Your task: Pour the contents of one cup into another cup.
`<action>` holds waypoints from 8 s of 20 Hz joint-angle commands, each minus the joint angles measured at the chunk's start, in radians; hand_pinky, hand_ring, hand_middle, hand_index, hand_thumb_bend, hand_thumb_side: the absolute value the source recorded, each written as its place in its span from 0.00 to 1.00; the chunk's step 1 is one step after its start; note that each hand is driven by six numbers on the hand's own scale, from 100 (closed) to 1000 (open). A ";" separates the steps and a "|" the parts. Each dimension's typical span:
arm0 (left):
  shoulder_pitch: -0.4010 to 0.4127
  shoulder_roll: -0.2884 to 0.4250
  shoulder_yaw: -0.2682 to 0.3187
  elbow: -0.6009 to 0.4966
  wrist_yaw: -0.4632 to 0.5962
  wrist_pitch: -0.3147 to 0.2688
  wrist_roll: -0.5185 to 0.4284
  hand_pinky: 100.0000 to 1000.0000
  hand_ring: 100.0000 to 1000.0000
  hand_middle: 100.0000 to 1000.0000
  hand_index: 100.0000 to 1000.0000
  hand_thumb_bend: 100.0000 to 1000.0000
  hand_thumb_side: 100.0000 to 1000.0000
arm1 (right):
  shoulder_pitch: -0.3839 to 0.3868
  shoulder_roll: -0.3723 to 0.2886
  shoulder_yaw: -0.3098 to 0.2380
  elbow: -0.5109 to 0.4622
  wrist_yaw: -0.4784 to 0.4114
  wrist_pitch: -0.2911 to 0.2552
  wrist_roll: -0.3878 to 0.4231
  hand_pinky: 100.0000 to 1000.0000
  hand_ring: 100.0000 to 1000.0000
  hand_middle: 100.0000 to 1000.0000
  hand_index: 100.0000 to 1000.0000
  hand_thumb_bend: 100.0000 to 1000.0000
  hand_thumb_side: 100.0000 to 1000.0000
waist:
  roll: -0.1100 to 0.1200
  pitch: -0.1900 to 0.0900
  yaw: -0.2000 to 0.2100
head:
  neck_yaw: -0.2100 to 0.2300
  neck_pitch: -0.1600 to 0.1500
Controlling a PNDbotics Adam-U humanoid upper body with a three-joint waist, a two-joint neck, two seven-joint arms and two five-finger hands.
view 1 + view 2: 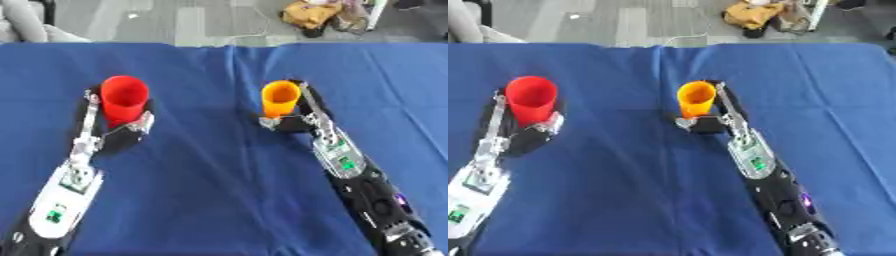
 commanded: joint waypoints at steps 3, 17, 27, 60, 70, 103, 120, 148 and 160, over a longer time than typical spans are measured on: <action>-0.007 0.024 -0.012 -0.013 -0.001 -0.006 -0.014 0.54 0.30 0.37 0.62 0.00 0.18 | -0.057 -0.071 -0.014 -0.028 -0.012 -0.007 -0.010 0.53 0.19 0.03 0.33 0.61 0.00 | -0.009 -0.026 -0.006 | 0.010 -0.009; -0.019 0.000 -0.066 0.016 -0.023 -0.032 -0.063 0.54 0.30 0.37 0.62 0.00 0.18 | -0.228 -0.089 0.068 -0.079 0.081 -0.094 0.099 0.54 0.20 0.04 0.34 0.63 0.00 | -0.031 -0.038 -0.021 | 0.010 -0.011; -0.033 -0.022 -0.110 0.026 -0.022 -0.055 -0.111 0.54 0.30 0.37 0.62 0.00 0.18 | -0.307 -0.045 0.116 -0.080 0.274 -0.196 0.142 0.54 0.21 0.06 0.35 0.45 0.07 | -0.040 -0.043 -0.016 | -0.001 -0.017; -0.047 -0.078 -0.122 0.065 0.042 -0.096 -0.126 0.54 0.30 0.37 0.61 0.00 0.21 | -0.338 0.002 0.206 -0.123 1.071 -0.439 -0.174 0.56 0.31 0.28 0.34 0.00 0.66 | -0.056 -0.050 -0.014 | -0.006 -0.035; -0.049 -0.080 -0.123 0.068 0.040 -0.094 -0.126 0.54 0.30 0.37 0.61 0.00 0.21 | -0.343 0.009 0.229 -0.137 1.248 -0.458 -0.283 0.56 0.34 0.31 0.35 0.00 0.73 | -0.058 -0.052 -0.015 | -0.007 -0.037; -0.052 -0.085 -0.121 0.071 0.042 -0.087 -0.117 0.54 0.30 0.37 0.62 0.00 0.21 | -0.351 0.012 0.258 -0.178 1.462 -0.443 -0.413 0.42 0.40 0.37 0.38 0.00 0.51 | -0.059 -0.057 -0.021 | -0.006 -0.043; -0.050 -0.084 -0.122 0.071 0.047 -0.084 -0.118 0.54 0.30 0.37 0.61 0.00 0.21 | -0.369 0.001 0.255 -0.134 1.660 -0.377 -0.556 0.42 0.43 0.41 0.40 0.00 0.47 | -0.063 -0.060 -0.017 | -0.004 -0.044; -0.036 -0.079 -0.111 0.089 0.058 -0.075 -0.104 0.55 0.31 0.37 0.61 0.00 0.22 | -0.389 -0.023 0.279 -0.105 1.776 -0.350 -0.662 0.42 0.46 0.44 0.42 0.00 0.42 | -0.079 -0.081 -0.035 | 0.005 -0.035; -0.030 -0.071 -0.099 0.086 0.059 -0.075 -0.087 0.55 0.31 0.37 0.61 0.00 0.22 | -0.364 -0.016 0.209 -0.065 1.644 -0.330 -0.630 0.43 0.41 0.37 0.40 0.00 0.55 | -0.071 -0.076 -0.036 | 0.009 -0.041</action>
